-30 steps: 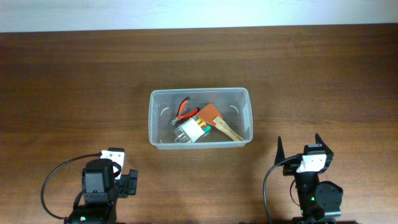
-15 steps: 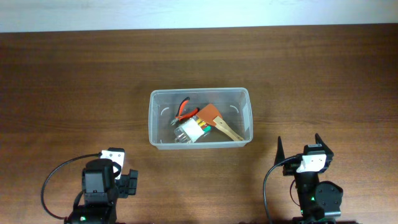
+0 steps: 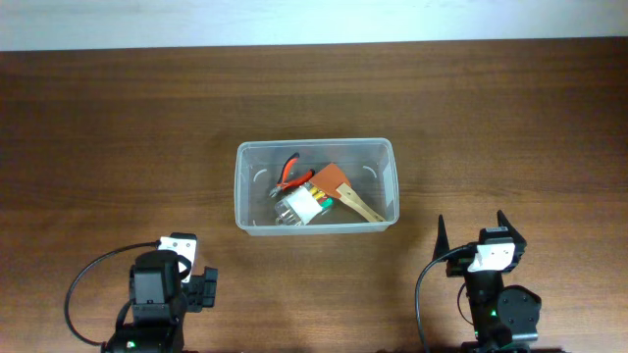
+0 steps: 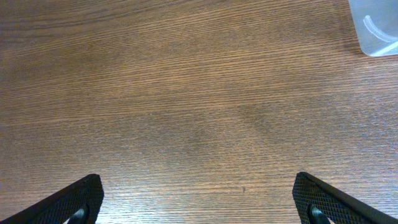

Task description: Pack container

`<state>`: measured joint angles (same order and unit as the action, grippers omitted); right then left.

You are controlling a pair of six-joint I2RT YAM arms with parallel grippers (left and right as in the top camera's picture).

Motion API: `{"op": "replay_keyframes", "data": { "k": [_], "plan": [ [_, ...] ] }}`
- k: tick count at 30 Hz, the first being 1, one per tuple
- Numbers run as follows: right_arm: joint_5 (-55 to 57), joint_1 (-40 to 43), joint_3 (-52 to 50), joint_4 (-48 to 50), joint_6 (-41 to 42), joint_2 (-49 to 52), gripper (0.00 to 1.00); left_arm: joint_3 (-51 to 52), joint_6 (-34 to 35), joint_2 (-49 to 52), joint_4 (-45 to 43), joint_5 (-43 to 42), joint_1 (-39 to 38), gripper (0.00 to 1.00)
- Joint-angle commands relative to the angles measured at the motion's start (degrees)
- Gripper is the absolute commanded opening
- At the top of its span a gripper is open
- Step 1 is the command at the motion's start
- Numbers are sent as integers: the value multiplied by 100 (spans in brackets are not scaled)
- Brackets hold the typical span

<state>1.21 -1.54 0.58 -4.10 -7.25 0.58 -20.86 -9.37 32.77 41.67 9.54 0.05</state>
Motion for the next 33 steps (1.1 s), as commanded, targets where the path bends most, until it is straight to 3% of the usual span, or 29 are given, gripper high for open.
{"op": "replay_keyframes", "data": {
  "k": [1,8,13,17,25,33],
  "plan": [
    [-11,-33,-26,-59,70,-26,99,37,50,-37,2,39,-17,99],
    [-11,-33,-26,-59,70,-26,98,37,57,-682,105,22,-31,99],
    [-11,-33,-26,-59,70,-26,99,76,74,-1882,83,-708,-256,99],
    [-11,-33,-26,-59,70,-26,99,588,118,-2767,-841,-831,-402,99],
    [-11,-33,-26,-59,70,-26,99,2061,142,-3250,-4048,-763,-402,99],
    [-11,-33,-26,-59,70,-26,99,2035,358,-3250,-4157,448,-402,99]
  ]
}}
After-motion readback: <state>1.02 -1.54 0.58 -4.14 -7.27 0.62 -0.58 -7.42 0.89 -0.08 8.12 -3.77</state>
